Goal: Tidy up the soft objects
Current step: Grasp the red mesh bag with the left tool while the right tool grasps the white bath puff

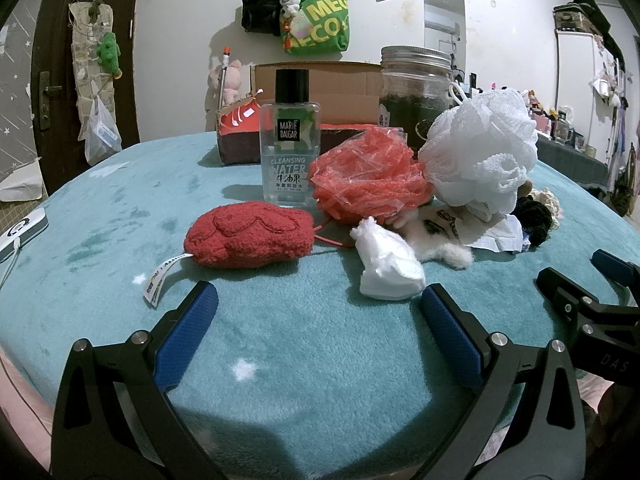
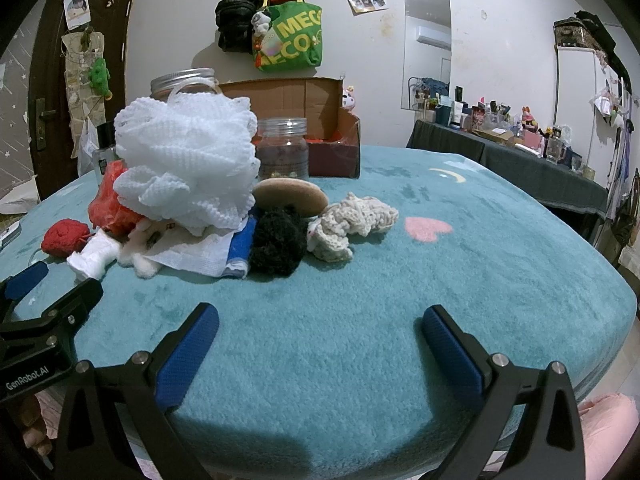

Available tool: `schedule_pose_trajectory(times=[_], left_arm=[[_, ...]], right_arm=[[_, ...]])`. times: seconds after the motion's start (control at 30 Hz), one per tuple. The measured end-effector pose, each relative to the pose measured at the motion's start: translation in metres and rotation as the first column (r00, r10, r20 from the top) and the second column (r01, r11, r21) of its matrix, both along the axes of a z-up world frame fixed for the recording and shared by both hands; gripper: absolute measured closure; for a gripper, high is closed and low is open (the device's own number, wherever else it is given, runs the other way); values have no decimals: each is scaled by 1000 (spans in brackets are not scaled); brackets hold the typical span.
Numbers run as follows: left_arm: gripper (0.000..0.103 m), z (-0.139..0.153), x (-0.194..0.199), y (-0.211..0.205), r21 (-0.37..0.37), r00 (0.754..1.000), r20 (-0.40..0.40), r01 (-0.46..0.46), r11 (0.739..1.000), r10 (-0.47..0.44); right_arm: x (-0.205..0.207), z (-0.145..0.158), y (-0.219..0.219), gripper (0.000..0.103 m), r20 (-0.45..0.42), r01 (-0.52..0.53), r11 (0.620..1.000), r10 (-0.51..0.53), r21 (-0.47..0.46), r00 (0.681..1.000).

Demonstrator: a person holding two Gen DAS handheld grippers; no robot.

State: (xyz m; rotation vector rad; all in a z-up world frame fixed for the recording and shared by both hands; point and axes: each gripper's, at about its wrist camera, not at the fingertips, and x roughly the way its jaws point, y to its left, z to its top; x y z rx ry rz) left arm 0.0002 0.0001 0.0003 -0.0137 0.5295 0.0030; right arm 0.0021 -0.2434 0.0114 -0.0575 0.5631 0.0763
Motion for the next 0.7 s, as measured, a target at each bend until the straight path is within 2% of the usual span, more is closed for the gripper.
schedule_pose_trajectory(times=[0.13, 0.2, 0.33, 0.47, 0.7], left_arm=[[0, 5, 0, 2, -14, 999, -25, 22, 1000, -22], [0, 15, -2, 6, -42, 999, -13, 38, 998, -38], [0, 40, -1, 12, -28, 998, 48, 50, 998, -48], [0, 53, 2, 10, -6, 995, 74, 64, 998, -63], [0, 72, 23, 20, -51, 988, 34, 153, 987, -151]], right_arm=[[3, 3, 0, 0, -23, -28, 1000, 28, 14, 999], [0, 8, -10, 0, -28, -46, 998, 47, 35, 998], [-2, 28, -17, 0, 18, -66, 994, 65, 82, 998], [4, 46, -18, 0, 63, -100, 991, 95, 85, 994], [27, 65, -15, 0, 75, -232, 961, 223, 149, 972]])
